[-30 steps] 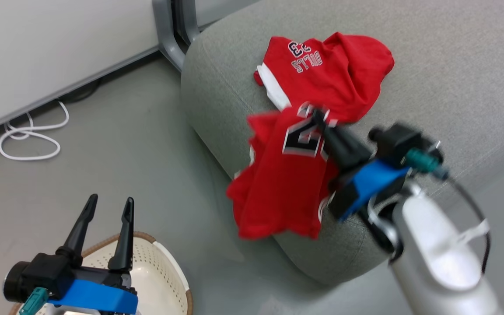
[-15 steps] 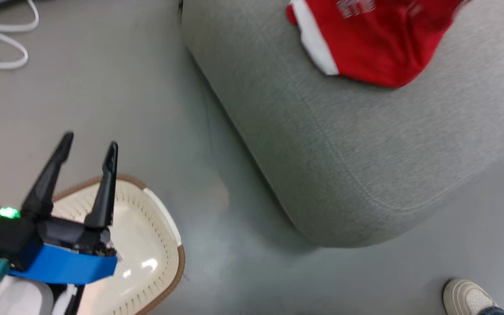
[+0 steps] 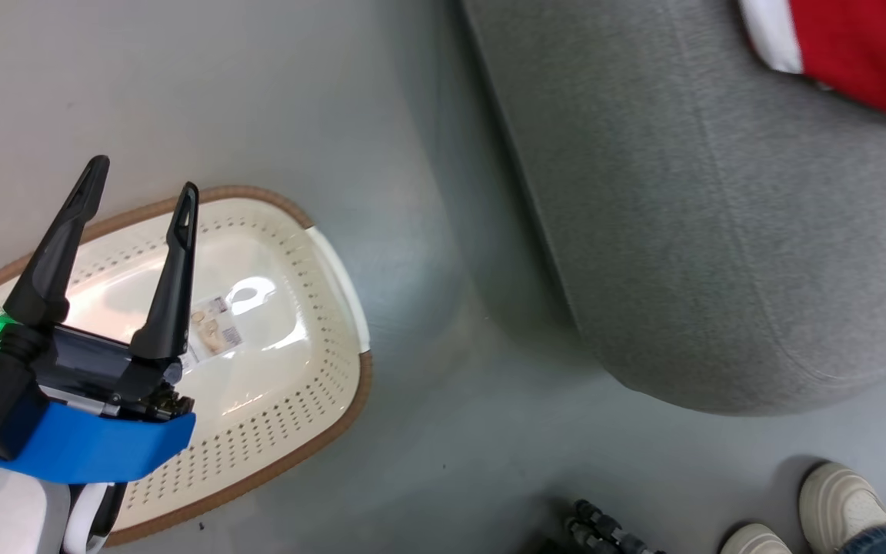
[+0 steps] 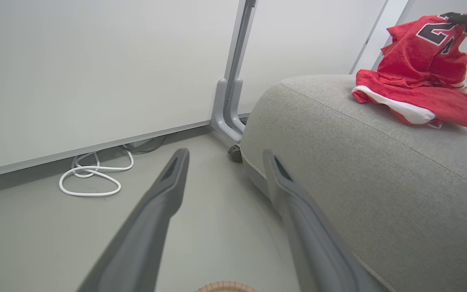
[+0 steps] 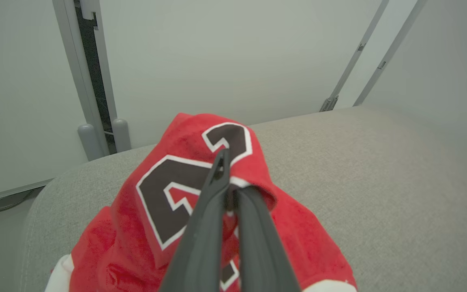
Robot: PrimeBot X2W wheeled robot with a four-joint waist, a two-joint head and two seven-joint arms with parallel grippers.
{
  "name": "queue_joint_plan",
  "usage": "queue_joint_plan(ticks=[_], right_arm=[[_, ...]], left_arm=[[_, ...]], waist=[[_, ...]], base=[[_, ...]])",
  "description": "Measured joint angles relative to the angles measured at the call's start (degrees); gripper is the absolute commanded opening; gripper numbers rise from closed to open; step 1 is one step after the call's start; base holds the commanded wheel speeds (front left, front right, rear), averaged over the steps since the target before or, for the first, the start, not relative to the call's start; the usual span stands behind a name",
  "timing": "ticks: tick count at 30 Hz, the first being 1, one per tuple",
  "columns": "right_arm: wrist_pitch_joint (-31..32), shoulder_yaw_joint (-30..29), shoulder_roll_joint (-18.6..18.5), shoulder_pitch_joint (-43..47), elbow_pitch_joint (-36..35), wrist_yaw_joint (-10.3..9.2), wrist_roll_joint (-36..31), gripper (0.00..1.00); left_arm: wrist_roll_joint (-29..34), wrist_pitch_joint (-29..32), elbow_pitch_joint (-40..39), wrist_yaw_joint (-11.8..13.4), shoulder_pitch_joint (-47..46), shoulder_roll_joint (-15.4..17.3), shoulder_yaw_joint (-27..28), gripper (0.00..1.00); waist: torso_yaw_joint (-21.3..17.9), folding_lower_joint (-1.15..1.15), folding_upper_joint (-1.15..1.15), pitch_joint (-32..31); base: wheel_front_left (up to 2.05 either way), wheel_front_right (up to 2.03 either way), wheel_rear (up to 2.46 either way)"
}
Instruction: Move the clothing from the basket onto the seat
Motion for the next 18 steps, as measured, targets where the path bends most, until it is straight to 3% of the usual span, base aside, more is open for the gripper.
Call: queue_joint_plan(ticks=[3, 4, 5, 6, 18], right_arm=[[-0.3, -1.5, 0.6, 1.1, 4.2, 0.00, -2.5, 0.00], [-0.3, -1.2, 0.6, 1.3, 5.1, 0.00, -3.4, 0.44], [-0.5, -1.2, 0.6, 1.5, 5.9, 0.00, -4.0, 0.96], [-0.7, -1.1, 0.8, 1.8, 6.6, 0.00, -4.4, 1.00], [-4.4, 4.1, 2.2, 10.2, 7.8, 0.00, -7.8, 1.00]], left_arm=[[-0.3, -1.0, 1.1, 0.0, -0.4, -0.1, -0.1, 1.00], [-0.4, -1.4, 1.8, 0.0, -0.6, -0.2, -0.2, 1.00], [-0.5, -2.0, 2.4, 0.0, -0.8, -0.4, -0.3, 1.00], [-0.6, -2.5, 3.1, 0.0, -0.9, -0.6, -0.4, 1.00], [-3.2, -7.0, 14.5, -0.5, -0.8, -5.4, -2.6, 1.00]], waist=[[1.8, 0.00, 0.00, 0.8], [2.3, 0.00, 0.00, 0.8], [2.7, 0.00, 0.00, 0.7], [3.1, 0.00, 0.00, 0.3], [5.0, -0.02, 0.00, -10.1]], base=[[0.00, 0.00, 0.00], [0.00, 0.00, 0.00], [0.00, 0.00, 0.00], [0.00, 0.00, 0.00], [0.00, 0.00, 0.00]])
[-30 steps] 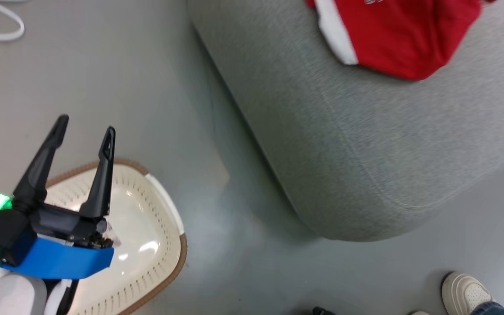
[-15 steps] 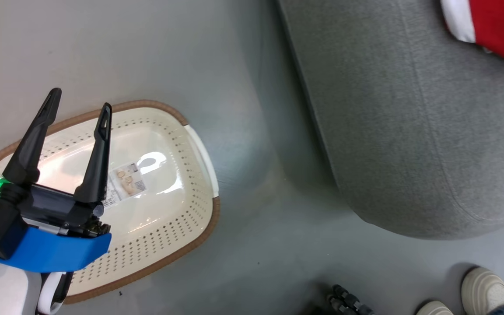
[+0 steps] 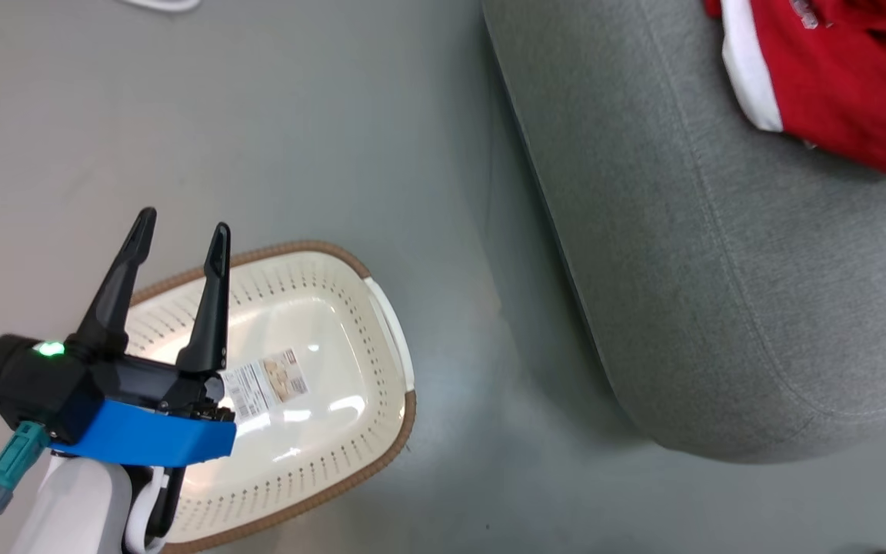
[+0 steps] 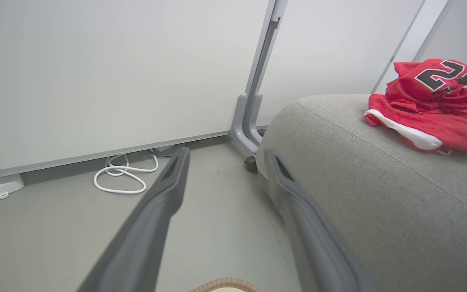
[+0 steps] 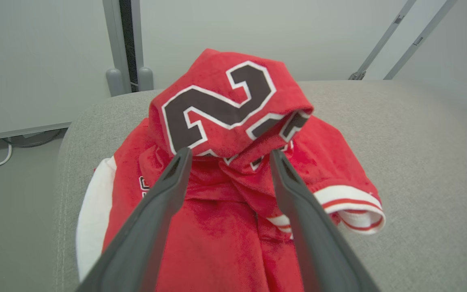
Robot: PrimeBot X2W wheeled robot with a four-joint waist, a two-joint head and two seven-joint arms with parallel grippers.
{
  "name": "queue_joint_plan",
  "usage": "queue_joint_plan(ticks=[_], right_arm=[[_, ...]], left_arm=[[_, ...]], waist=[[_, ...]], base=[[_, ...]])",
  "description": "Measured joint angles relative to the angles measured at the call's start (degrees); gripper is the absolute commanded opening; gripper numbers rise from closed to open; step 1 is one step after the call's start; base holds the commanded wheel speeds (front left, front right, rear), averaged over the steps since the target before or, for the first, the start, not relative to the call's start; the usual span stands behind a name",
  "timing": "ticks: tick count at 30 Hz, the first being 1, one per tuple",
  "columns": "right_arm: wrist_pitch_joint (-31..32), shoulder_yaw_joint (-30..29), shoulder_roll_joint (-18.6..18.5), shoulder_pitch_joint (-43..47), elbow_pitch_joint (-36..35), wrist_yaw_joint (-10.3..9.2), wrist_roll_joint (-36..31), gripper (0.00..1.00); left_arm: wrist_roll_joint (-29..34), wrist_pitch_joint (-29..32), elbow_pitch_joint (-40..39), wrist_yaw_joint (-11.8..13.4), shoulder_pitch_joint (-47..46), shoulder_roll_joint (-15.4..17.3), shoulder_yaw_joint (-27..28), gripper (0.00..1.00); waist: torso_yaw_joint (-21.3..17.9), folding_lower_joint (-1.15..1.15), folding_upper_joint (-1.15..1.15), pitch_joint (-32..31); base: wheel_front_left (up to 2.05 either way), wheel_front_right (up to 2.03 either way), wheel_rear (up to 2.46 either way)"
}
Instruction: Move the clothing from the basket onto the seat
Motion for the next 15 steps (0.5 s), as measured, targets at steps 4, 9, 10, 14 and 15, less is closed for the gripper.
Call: queue_joint_plan(ticks=[4, 9, 10, 14, 15], right_arm=[[-1.5, 2.8, 1.6, 4.7, -1.8, 0.00, 1.5, 1.00], [-2.5, 6.4, 2.4, 11.5, -6.1, 0.00, 3.2, 1.00], [-2.7, 6.9, 2.6, 12.9, -7.3, 0.00, 3.5, 1.00], [-2.7, 9.5, 4.1, 19.2, -12.8, 0.00, 4.2, 1.00], [-2.8, 10.1, 4.5, 20.8, -14.4, 0.00, 4.2, 1.00]], left_arm=[[-1.0, -0.5, 3.6, 0.0, 1.8, -1.7, 1.1, 1.00], [-1.2, -0.7, 6.3, 0.4, 5.2, -4.4, 3.2, 1.00], [-0.9, -0.7, 6.4, 0.4, 6.0, -4.9, 3.6, 1.00], [0.4, -0.7, 7.5, 0.4, 9.0, -7.1, 5.1, 1.00], [0.5, -0.7, 7.7, 0.4, 9.7, -7.7, 5.5, 1.00]], waist=[[0.5, -0.01, 0.00, -4.9], [1.0, -0.01, 0.00, -11.3], [1.1, -0.01, 0.00, -12.6], [1.4, -0.02, 0.00, -17.7], [1.5, -0.02, 0.00, -18.9]], base=[[0.00, 0.00, 0.00], [0.00, 0.00, 0.00], [0.00, 0.00, 0.00], [0.00, 0.00, 0.00], [0.00, 0.00, 0.00]])
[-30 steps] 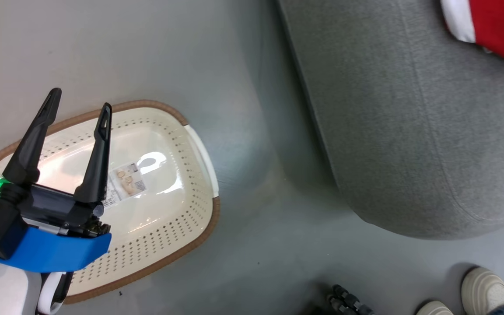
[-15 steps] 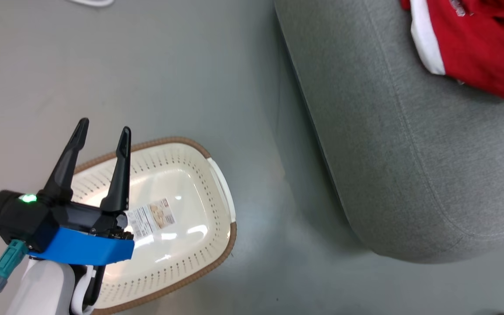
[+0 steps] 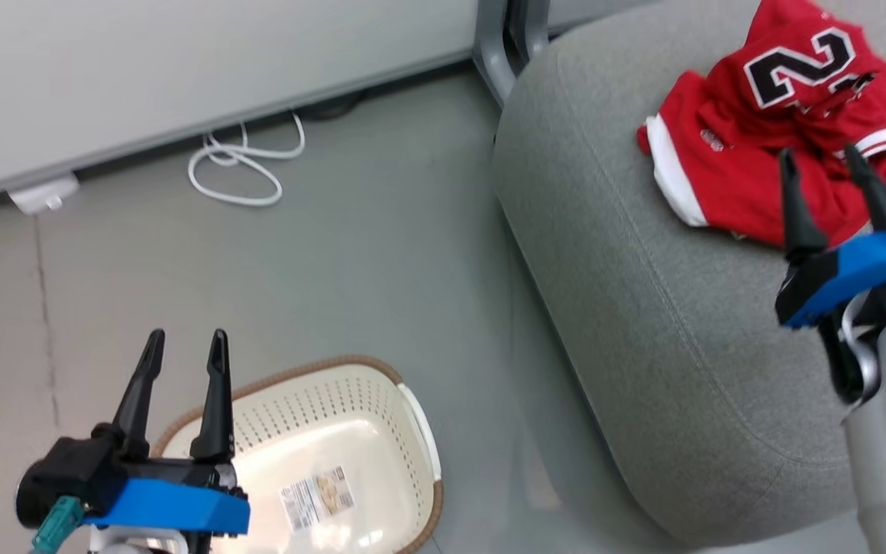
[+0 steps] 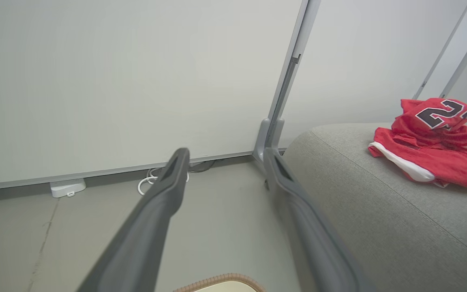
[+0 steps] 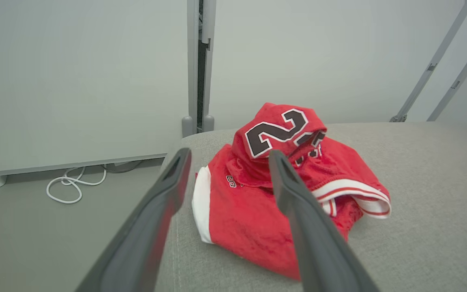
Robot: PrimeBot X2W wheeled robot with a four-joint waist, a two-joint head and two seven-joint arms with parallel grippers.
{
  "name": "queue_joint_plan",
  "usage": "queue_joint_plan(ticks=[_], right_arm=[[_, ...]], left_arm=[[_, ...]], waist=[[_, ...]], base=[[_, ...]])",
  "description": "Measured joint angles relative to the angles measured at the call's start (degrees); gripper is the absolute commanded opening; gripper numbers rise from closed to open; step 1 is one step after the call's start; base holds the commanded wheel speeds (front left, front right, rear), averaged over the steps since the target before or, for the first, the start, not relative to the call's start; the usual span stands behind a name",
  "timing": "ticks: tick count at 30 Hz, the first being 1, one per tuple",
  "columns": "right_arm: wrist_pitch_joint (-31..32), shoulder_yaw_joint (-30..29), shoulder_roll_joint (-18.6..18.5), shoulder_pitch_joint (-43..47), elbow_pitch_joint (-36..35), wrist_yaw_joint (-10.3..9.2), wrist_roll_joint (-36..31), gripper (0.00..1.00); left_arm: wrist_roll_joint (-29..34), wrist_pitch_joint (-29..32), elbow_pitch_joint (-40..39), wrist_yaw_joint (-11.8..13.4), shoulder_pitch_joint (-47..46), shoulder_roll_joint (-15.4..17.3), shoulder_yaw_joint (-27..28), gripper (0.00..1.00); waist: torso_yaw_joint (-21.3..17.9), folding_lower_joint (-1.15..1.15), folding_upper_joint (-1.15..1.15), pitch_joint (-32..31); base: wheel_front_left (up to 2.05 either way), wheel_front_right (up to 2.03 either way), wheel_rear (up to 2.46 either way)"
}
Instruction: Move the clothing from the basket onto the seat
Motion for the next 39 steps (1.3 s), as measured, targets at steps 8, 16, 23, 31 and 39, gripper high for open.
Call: queue_joint_plan(ticks=[8, 16, 23, 31, 39], right_arm=[[0.0, 5.7, 2.4, 13.1, -11.6, 0.00, 0.4, 1.00], [1.9, 9.0, 4.8, 20.8, -17.7, 0.00, 0.8, 1.00], [2.8, 9.7, 6.7, 24.6, -20.9, 0.00, 0.6, 1.00], [2.9, 8.0, 7.8, 27.9, -22.2, 0.00, 0.2, 1.00], [2.7, 6.8, 8.5, 31.4, -23.3, -0.01, -0.1, 1.00]], left_arm=[[1.2, 0.0, 1.6, 0.0, 4.5, -3.1, 4.4, 1.00], [2.2, 0.0, 3.6, 0.1, 6.4, -4.8, 7.4, 1.00], [2.8, 0.0, 4.9, -0.2, 7.0, -6.2, 8.2, 1.00], [3.1, 0.0, 5.9, -0.4, 7.8, -7.3, 8.5, 1.00], [3.8, 0.0, 7.2, -0.3, 8.2, -7.6, 9.0, 1.00]], waist=[[1.1, 0.00, 0.00, -7.5], [3.4, 0.00, 0.00, -10.6], [5.4, 0.01, 0.00, -11.8], [9.1, 0.02, 0.00, -12.7], [14.0, 0.02, 0.00, -13.8]], base=[[0.00, 0.00, 0.00], [0.00, 0.00, 0.00], [0.00, 0.00, 0.00], [0.00, 0.00, 0.00], [0.00, 0.00, 0.00]])
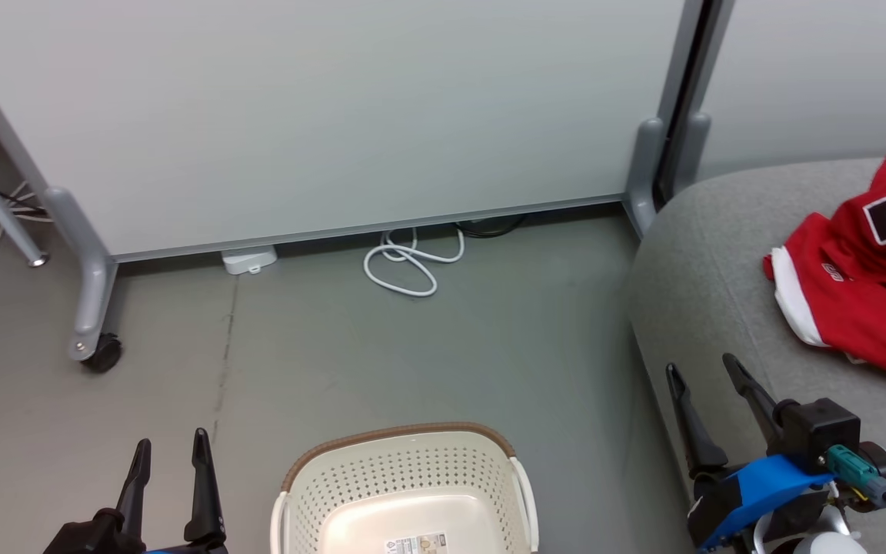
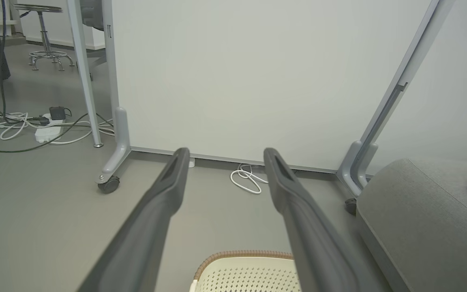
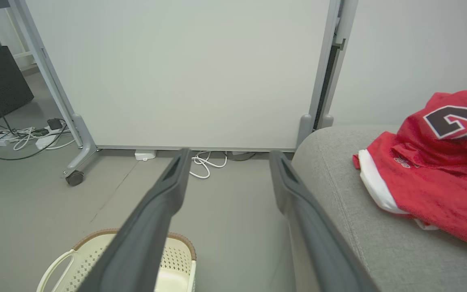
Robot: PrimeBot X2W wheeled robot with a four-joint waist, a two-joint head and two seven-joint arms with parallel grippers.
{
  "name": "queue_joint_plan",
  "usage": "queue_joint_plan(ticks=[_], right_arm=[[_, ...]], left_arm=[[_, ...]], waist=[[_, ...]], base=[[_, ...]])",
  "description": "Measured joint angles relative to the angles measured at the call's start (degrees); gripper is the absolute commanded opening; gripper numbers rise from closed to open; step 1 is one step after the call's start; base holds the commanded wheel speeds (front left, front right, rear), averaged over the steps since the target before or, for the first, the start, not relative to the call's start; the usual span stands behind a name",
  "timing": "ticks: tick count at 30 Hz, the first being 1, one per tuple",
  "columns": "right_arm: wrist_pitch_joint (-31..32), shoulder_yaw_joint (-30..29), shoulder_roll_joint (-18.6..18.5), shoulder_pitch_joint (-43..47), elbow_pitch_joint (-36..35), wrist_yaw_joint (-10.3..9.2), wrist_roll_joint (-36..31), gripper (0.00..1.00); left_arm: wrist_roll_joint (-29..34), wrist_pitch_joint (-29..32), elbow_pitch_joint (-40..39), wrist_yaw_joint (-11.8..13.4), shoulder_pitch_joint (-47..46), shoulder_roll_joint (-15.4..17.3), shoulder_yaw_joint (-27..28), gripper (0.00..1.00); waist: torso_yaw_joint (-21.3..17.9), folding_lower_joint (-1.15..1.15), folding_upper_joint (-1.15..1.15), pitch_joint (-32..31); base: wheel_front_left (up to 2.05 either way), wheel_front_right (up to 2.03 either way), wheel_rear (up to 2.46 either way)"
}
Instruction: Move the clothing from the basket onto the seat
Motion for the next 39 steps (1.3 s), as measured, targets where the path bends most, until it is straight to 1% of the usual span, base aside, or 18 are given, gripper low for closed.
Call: queue_joint_plan(ticks=[6, 13, 30, 39], right_arm=[[-0.3, 0.3, 0.2, 0.9, 0.0, 0.01, -0.2, 1.00], [-0.3, 0.8, 0.3, 1.5, 0.1, 0.01, 0.7, 1.00], [-0.6, 1.4, 0.3, 2.0, 0.5, 0.01, 1.8, 1.00], [-0.8, 1.7, 0.3, 2.0, 0.7, 0.01, 2.3, 1.00]], left_arm=[[0.1, 0.0, 0.8, 0.2, 0.0, 0.0, 0.2, 1.00], [0.0, 0.0, 1.5, 0.1, 0.0, 0.2, 0.2, 1.00], [-0.9, 0.0, 5.7, -0.9, -2.8, 2.0, 0.2, 1.00], [-1.0, 0.0, 5.9, -1.1, -2.8, 2.1, 0.0, 1.00]], waist=[[2.7, 0.00, 0.00, -0.7], [4.1, 0.00, 0.00, -1.2], [3.8, 0.00, 0.00, -0.8], [3.7, 0.00, 0.00, -0.6]], base=[[0.00, 0.00, 0.00], [0.00, 0.00, 0.00], [0.00, 0.00, 0.00], [0.00, 0.00, 0.00]])
